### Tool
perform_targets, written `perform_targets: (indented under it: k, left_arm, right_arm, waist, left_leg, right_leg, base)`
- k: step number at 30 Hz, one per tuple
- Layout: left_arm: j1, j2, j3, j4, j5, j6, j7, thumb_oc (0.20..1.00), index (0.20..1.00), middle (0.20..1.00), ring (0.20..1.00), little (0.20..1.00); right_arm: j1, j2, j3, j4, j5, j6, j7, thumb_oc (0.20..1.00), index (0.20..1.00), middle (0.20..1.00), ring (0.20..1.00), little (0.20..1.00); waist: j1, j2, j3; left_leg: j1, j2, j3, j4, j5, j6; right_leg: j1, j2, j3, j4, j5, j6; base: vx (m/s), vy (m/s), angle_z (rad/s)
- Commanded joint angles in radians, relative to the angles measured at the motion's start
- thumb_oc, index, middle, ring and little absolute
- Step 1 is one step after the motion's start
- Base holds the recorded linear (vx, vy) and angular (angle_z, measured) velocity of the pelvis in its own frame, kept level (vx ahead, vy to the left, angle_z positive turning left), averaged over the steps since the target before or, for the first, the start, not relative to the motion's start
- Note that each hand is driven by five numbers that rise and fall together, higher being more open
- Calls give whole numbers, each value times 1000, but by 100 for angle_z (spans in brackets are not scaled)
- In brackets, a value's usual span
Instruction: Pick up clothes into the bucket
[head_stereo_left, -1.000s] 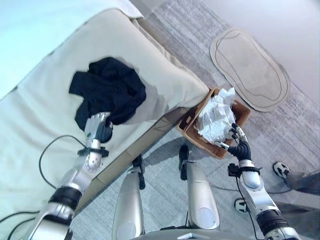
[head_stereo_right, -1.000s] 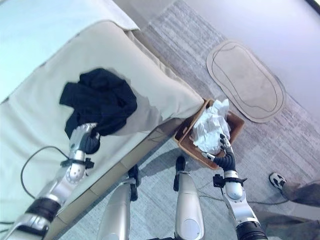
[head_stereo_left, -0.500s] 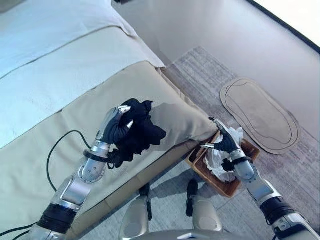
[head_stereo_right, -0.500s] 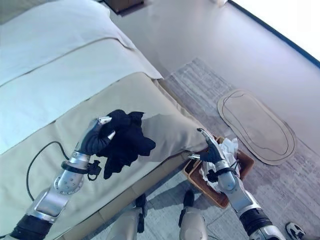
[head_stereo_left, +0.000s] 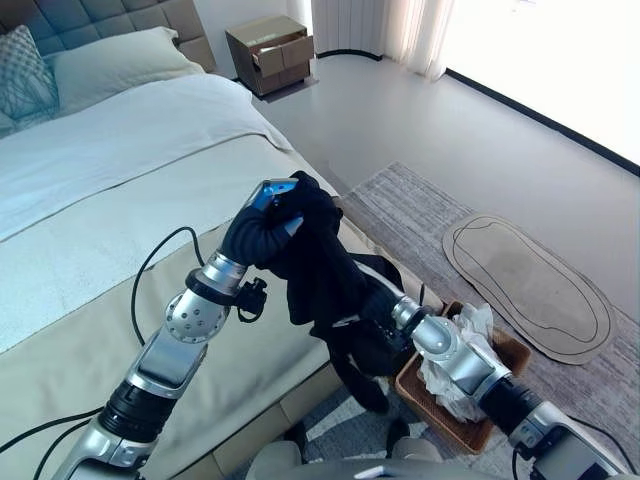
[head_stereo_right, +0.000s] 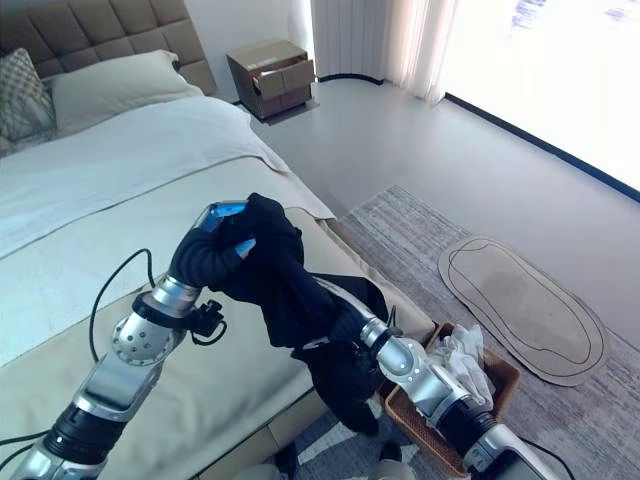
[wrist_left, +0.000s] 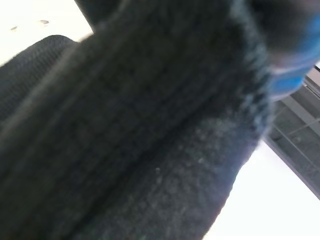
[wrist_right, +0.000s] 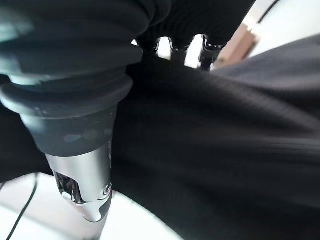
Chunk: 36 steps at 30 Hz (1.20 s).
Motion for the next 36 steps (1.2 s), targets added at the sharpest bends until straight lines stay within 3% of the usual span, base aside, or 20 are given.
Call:
perform_targets:
  k: [1,5,6,7,17,28,31,32,33,34,35,36]
  left_arm:
    - [-115,-25,-5,-103,-91,-30,17,200,200,200,200,200]
    - [-130,-67,-33,-126,-142,-17,11,200,200,200,200,200]
    - [-134,-70,-39,-128,-146,-13,9,200,200,200,200,200]
    - [-140,-75,-48,-138,-155,-10,4,200,200,200,200,200]
    - [-130,-75,-26,-181,-203,1,-4,200,200,200,200,200]
    - [-112,-54,101,-226,-201,-9,10,200,200,200,200,200]
    - [-44,-57,175,-233,-210,-24,33,200,200,200,200,200]
    - [-23,-65,198,-218,-218,-37,35,200,200,200,200,200]
    - [93,-95,280,-201,-214,-54,63,200,200,200,200,200]
    - [95,-96,279,-202,-214,-54,63,200,200,200,200,200]
    - [188,-114,335,-159,-202,-54,64,200,200,200,200,200]
    - [191,-115,333,-159,-202,-55,63,200,200,200,200,200]
  right_arm:
    - [-52,80,44,-19,63,-6,21,1000,1000,1000,1000,1000]
    - [-46,133,67,16,96,11,20,1000,1000,1000,1000,1000]
    - [-45,138,70,20,98,14,18,395,395,395,395,395]
    - [-41,146,70,28,103,18,11,200,200,200,200,200]
    - [31,123,-6,53,99,41,-39,200,200,200,200,200]
    - [200,84,-165,81,92,75,-74,200,200,200,200,200]
    - [237,91,-231,84,122,71,-103,200,200,200,200,200]
    - [292,106,-292,254,242,51,-97,200,200,200,200,200]
    - [352,26,-415,52,301,29,-90,200,200,200,200,200]
    - [356,25,-416,48,302,32,-89,200,200,200,200,200]
    - [430,-20,-552,-75,330,6,-102,200,200,200,200,200]
    - [437,-21,-554,-81,329,9,-102,200,200,200,200,200]
  waist:
    - [9,-48,-42]
    - [7,-45,-54]
    - [7,-45,-54]
    - [6,-43,-56]
    - [-2,-45,-70]
    - [-16,-47,-84]
    - [-16,-48,-85]
    - [-17,-48,-83]
    - [-22,-56,-80]
    - [-22,-54,-84]
    - [-33,-59,-81]
    - [-32,-58,-84]
  left_leg:
    - [5,13,10,-15,-17,7]
    - [16,17,16,-20,-17,7]
    - [18,17,16,-21,-17,7]
    - [23,18,16,-23,-16,6]
    - [32,17,18,-19,-20,5]
    - [39,17,16,-17,-22,2]
    - [41,21,17,-19,-20,-1]
    - [46,23,18,-18,-23,-3]
    - [39,24,24,-19,-11,-5]
    - [42,25,23,-22,-17,-6]
    - [45,28,27,-28,-15,-5]
    - [45,29,27,-29,-15,-5]
  right_leg:
    - [14,-35,21,-64,80,32]
    - [25,-33,19,-73,80,30]
    - [27,-31,19,-74,81,30]
    - [31,-31,17,-75,82,30]
    - [46,-30,15,-82,83,31]
    - [60,-29,9,-82,82,31]
    - [60,-27,8,-84,84,31]
    - [64,-24,8,-83,80,31]
    - [52,-21,17,-85,90,28]
    - [54,-20,17,-87,85,29]
    - [50,-15,23,-88,86,28]
    - [50,-15,23,-88,86,28]
  base:
    - [0,0,0]
    - [0,0,0]
    - [0,0,0]
    - [0,0,0]
    - [0,0,0]
    - [0,0,0]
    - [0,0,0]
    - [-63,-13,-1]
    - [-31,-11,1]
    - [-40,-22,0]
    - [0,0,0]
    - [-7,-30,-2]
